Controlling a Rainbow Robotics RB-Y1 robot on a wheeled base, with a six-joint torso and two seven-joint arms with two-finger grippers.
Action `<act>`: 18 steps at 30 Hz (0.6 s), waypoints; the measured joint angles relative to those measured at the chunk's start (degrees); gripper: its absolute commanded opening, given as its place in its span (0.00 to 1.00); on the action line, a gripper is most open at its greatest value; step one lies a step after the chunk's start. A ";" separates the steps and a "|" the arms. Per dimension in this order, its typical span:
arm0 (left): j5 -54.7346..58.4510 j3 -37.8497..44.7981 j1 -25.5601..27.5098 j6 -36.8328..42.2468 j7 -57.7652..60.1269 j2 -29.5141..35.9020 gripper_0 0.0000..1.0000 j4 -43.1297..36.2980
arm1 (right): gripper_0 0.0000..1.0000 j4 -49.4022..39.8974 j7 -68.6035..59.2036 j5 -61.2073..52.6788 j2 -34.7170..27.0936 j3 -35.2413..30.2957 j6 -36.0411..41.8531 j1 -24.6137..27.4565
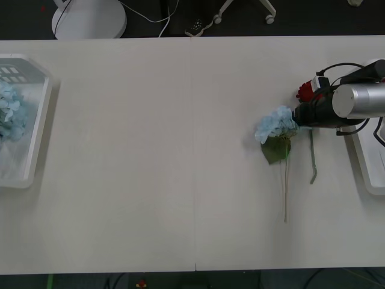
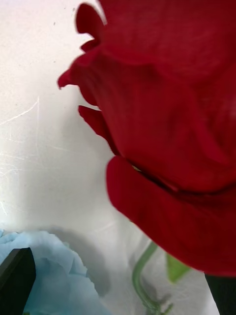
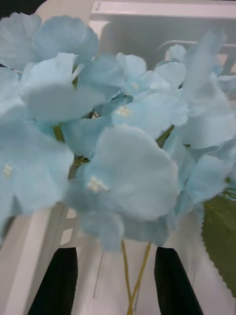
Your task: Put the red flowers into the right box and the blue flowers into the left box
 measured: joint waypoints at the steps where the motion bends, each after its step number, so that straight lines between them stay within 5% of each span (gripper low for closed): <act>1: 1.70 -0.31 0.00 0.03 0.00 0.00 0.75 0.00 | 0.82 0.35 -0.01 0.21 0.32 0.01 0.00 -0.23; 4: 6.08 -0.65 -0.08 2.31 0.00 0.00 0.78 -0.10 | 0.49 0.77 -0.04 0.64 0.79 0.17 0.00 -0.66; 7: 10.35 0.10 -0.32 10.16 -0.01 0.01 0.79 -1.09 | 0.28 0.78 -0.06 0.79 0.81 0.51 -0.01 -0.77; 14: 17.11 5.19 -0.61 26.74 -0.08 0.01 0.79 -10.11 | 0.01 0.85 -0.10 1.66 0.84 0.93 -0.01 -0.78; 18: 23.09 5.02 -0.64 31.90 -0.09 0.01 0.80 -15.67 | 0.00 1.04 -0.12 1.95 0.84 0.93 -0.01 -0.80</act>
